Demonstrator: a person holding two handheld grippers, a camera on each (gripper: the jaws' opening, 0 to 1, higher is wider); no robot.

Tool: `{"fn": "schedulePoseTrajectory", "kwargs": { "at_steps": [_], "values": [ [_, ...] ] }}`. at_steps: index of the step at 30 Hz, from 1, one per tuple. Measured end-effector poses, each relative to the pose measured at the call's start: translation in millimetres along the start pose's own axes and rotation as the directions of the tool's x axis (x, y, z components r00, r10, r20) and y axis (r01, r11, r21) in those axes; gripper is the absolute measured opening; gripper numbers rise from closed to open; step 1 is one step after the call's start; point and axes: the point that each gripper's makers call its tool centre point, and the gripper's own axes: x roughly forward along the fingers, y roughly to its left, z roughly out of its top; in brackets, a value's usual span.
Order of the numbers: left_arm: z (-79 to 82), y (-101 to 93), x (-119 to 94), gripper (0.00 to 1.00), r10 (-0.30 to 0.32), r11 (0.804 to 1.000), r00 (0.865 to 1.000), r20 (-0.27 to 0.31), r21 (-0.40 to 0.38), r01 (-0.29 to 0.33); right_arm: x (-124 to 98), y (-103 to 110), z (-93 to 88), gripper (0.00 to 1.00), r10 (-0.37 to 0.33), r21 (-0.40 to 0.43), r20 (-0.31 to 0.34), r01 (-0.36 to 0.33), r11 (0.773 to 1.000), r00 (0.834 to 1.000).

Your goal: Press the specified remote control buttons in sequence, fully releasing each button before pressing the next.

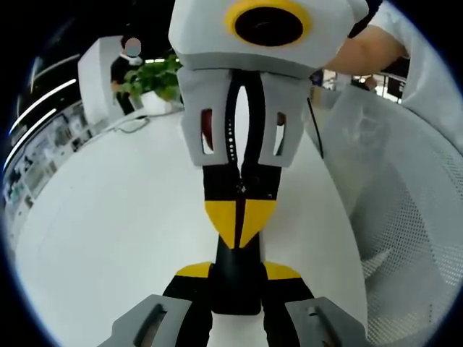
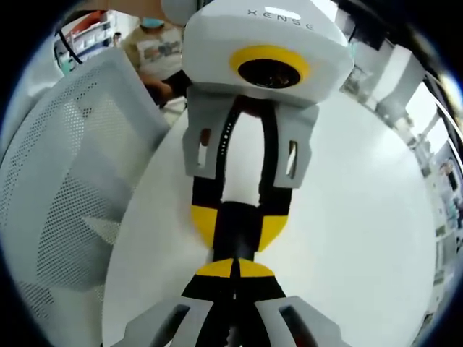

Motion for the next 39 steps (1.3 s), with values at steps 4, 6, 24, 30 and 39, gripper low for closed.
{"fn": "schedulePoseTrajectory", "kwargs": {
  "at_steps": [4, 6, 24, 30, 39],
  "values": [
    [0.0, 0.1, 0, 0.24, 0.001, 1.0, 1.0, -0.004, 0.002, -0.001, 0, 0, 0.2, 0.0, -0.004, 0.0, 0.0, 0.004, 1.0, 1.0],
    [-0.1, 0.0, 0, 0.24, 0.001, 1.0, 1.0, -0.006, 0.002, -0.001, 0, 1, 0.3, 0.0, -0.006, -0.004, -0.004, 0.006, 1.0, 1.0],
    [0.4, -0.6, 0, 0.24, 0.007, 1.0, 1.0, -0.011, 0.007, -0.007, -13, -2, 5.7, 0.0, -0.038, -0.003, 0.033, 0.038, 0.999, 0.999],
    [0.5, -0.6, 0, 0.24, 0.007, 1.0, 1.0, -0.015, 0.009, -0.007, -20, -4, 13.2, 0.0, -0.055, 0.007, 0.068, 0.055, 0.998, 0.996],
    [0.5, -0.6, 1, 0.24, 0.008, 1.0, 1.0, -0.017, 0.009, -0.008, -25, -5, 14.7, 0.0, -0.073, 0.0, 0.077, 0.073, 0.997, 0.994]
  ]
}}
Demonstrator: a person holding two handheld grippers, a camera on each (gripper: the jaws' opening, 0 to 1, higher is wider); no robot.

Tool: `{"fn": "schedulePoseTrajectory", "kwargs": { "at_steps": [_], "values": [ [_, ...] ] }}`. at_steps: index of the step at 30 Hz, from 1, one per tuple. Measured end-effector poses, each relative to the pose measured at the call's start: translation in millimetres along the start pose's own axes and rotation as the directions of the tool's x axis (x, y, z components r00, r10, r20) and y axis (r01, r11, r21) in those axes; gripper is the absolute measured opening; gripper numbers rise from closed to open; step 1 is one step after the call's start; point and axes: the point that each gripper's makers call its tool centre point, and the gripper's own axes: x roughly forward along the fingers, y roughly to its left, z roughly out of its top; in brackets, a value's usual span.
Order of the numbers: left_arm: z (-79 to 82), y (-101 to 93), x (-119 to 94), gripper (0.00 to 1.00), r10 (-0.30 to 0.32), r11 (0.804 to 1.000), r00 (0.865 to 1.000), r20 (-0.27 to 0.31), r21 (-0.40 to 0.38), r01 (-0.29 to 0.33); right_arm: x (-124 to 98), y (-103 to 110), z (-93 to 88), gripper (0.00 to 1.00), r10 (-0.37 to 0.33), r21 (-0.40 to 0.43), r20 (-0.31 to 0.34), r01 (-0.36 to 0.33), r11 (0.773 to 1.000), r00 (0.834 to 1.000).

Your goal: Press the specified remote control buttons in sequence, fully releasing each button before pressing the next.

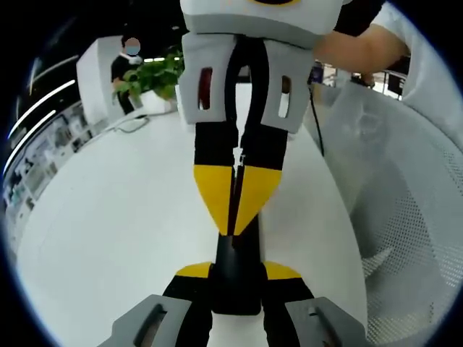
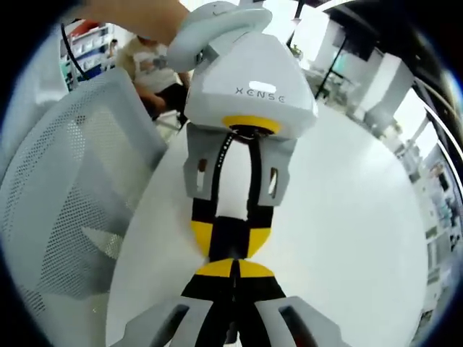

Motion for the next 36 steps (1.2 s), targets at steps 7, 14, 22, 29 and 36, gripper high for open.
{"fn": "schedulePoseTrajectory", "kwargs": {
  "at_steps": [7, 14, 22, 29, 36],
  "values": [
    [-0.4, 1.0, 0.6, 0.24, 0.001, 1.0, 1.0, -0.001, 0.001, -0.001, -2.4, -2.0, -0.2, 0.0, -0.01, -0.006, -0.001, 0.01, 1.0, 1.0],
    [-0.8, 1.6, 0.9, 0.24, 0.001, 1.0, 1.0, 0.0, 0.001, -0.001, -3.1, -2.5, -3.0, 0.0, -0.01, -0.011, -0.014, 0.01, 1.0, 1.0],
    [-0.6, 1.1, 0.6, 0.24, 0.002, 1.0, 1.0, 0.004, 0.0, -0.002, -2.4, -2.0, -4.2, 0.0, -0.005, -0.007, -0.016, 0.005, 1.0, 1.0],
    [-0.3, 0.6, 0.3, 0.24, -0.001, 1.0, 1.0, 0.006, -0.002, 0.001, -2.3, -1.9, -4.6, 0.07, -0.004, 0.001, -0.016, 0.004, 1.0, 1.0],
    [-0.4, 0.8, 0.2, 0.24, 0.0, 1.0, 1.0, 0.01, -0.003, 0.0, 0.0, -0.7, -8.1, 0.07, -0.001, 0.008, -0.033, 0.001, 1.0, 0.999]
  ]
}}
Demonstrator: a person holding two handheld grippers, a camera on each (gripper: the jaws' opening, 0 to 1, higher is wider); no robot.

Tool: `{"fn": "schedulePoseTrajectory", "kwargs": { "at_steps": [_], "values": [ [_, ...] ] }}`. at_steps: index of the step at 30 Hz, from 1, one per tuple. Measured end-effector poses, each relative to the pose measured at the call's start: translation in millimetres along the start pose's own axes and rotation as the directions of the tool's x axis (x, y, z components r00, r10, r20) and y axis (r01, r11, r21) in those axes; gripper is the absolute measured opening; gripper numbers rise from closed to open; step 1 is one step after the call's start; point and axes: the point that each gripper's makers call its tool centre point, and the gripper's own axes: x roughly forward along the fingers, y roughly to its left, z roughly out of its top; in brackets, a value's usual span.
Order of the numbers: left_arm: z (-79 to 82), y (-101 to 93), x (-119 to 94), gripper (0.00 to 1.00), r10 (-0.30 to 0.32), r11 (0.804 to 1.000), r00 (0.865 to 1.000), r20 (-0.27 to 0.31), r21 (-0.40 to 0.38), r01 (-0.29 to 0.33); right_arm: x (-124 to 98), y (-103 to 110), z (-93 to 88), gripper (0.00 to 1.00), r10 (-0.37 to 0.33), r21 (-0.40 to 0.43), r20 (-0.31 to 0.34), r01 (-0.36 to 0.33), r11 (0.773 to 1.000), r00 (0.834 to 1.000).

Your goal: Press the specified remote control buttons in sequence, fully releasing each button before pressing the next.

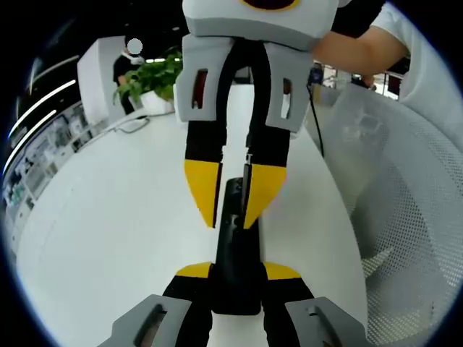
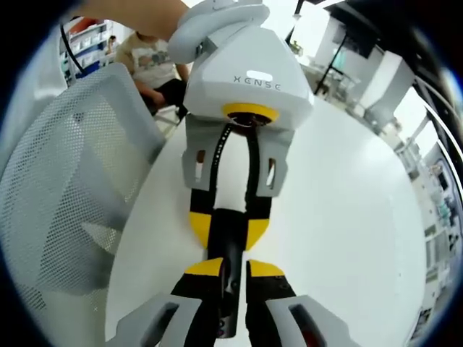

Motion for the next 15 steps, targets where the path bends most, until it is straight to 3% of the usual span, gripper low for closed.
{"fn": "schedulePoseTrajectory", "kwargs": {
  "at_steps": [15],
  "values": [
    [0.6, -1.0, -0.6, 0.24, 0.002, 1.0, 1.0, 0.014, -0.001, -0.002, -2.6, -1.4, -7.3, 0.13, -0.012, 0.028, 0.013, 0.012, 1.0, 1.0]
  ]
}}
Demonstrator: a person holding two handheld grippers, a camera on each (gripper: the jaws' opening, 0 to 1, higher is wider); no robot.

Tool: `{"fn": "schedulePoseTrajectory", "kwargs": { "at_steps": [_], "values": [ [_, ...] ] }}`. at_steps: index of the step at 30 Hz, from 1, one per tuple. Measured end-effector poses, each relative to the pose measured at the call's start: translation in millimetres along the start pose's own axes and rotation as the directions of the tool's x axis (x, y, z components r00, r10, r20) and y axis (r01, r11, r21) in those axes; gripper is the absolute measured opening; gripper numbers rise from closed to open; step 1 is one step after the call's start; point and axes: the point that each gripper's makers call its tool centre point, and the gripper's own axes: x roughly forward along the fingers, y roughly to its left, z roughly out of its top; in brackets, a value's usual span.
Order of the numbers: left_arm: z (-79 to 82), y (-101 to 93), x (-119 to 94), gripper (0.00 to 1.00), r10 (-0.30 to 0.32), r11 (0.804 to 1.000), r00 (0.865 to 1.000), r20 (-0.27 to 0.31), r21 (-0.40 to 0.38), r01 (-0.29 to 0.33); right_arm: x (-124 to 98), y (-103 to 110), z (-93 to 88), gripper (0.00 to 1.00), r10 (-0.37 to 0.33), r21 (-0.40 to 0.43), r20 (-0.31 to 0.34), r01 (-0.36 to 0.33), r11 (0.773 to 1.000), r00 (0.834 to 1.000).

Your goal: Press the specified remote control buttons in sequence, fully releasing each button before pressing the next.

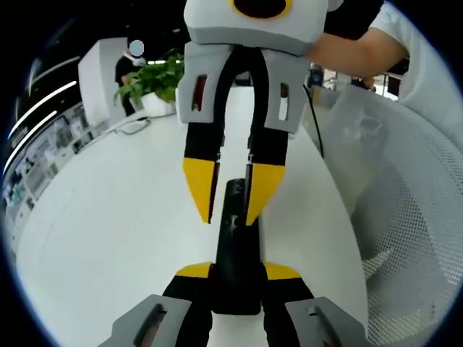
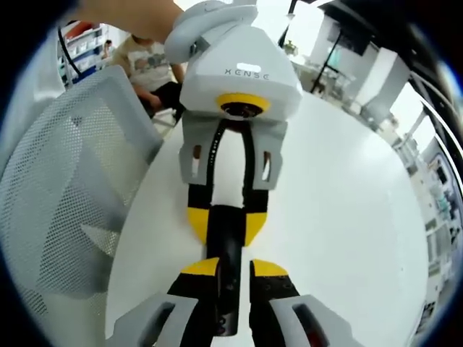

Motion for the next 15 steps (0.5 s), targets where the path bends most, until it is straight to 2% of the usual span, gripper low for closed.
{"fn": "schedulePoseTrajectory", "kwargs": {
  "at_steps": [15],
  "values": [
    [0.6, 0.0, 0, 0.24, 0.002, 1.0, 1.0, 0.008, 0.004, -0.002, -11, 3, -12.2, 0.2, -0.001, 0.066, 0.036, -0.001, 0.998, 0.999]
  ]
}}
